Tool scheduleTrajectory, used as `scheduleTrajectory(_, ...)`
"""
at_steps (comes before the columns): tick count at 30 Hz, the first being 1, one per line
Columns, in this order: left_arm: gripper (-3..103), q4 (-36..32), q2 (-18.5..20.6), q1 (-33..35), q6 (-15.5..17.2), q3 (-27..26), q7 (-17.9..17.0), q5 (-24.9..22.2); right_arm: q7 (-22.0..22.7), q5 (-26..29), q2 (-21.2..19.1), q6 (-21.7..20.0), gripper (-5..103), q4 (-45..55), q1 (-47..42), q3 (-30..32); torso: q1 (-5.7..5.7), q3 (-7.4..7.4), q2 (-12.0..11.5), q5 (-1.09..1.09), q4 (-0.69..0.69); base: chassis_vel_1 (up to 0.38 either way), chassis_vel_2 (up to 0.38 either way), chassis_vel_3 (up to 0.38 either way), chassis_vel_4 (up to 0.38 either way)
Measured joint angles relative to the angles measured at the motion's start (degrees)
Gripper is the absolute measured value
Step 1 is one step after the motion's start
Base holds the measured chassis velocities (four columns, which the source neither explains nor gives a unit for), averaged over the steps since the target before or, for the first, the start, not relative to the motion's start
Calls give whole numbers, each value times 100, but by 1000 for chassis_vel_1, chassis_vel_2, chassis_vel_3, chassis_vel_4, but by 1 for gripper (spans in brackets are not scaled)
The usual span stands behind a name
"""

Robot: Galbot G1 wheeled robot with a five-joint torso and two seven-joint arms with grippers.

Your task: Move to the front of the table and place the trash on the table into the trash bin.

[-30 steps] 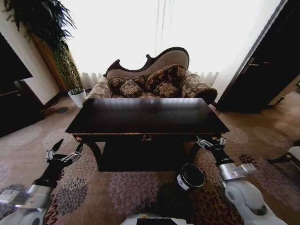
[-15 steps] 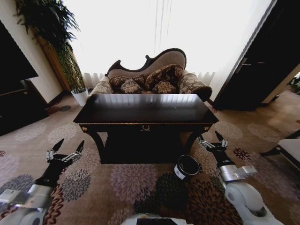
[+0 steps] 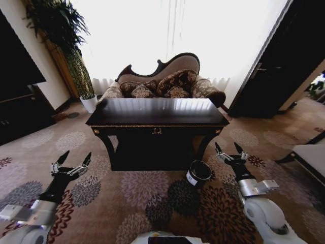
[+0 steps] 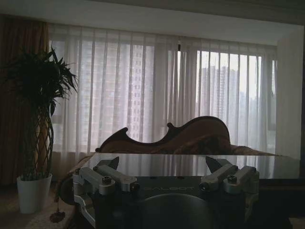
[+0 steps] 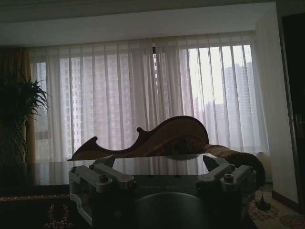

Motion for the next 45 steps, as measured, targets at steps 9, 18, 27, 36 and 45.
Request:
scheduleTrajectory(9, 100, 11, -19, -28, 4, 64, -4, 57, 5, 22, 28, 12, 100, -70, -3, 66, 3, 1, -2, -1, 0, 202, -201, -211, 201)
scheduleTrajectory(18, 100, 13, -26, -22, 4, 71, -5, 76, 6, 21, 37, 38, 100, -98, -3, 68, 0, 0, -1, -1, 0, 258, -277, -243, 264)
scheduleTrajectory(27, 100, 19, -34, -20, -12, 93, -5, 101, 0, -4, 70, 99, 100, -115, -1, 29, 1, 0, 0, -2, 1, 247, -236, -221, 241)
scheduleTrajectory(36, 100, 19, -50, -21, -21, 130, -4, 148, -10, -5, 84, 211, 100, -163, -2, 2, 2, 2, -1, -1, 0, 95, -93, -89, 97)
scheduleTrajectory(45, 100, -8, -79, -9, -30, 137, -4, 158, -26, -20, 127, 242, 100, -133, -34, -15, -2, -1, 0, -1, 0, -23, 32, 17, -32)
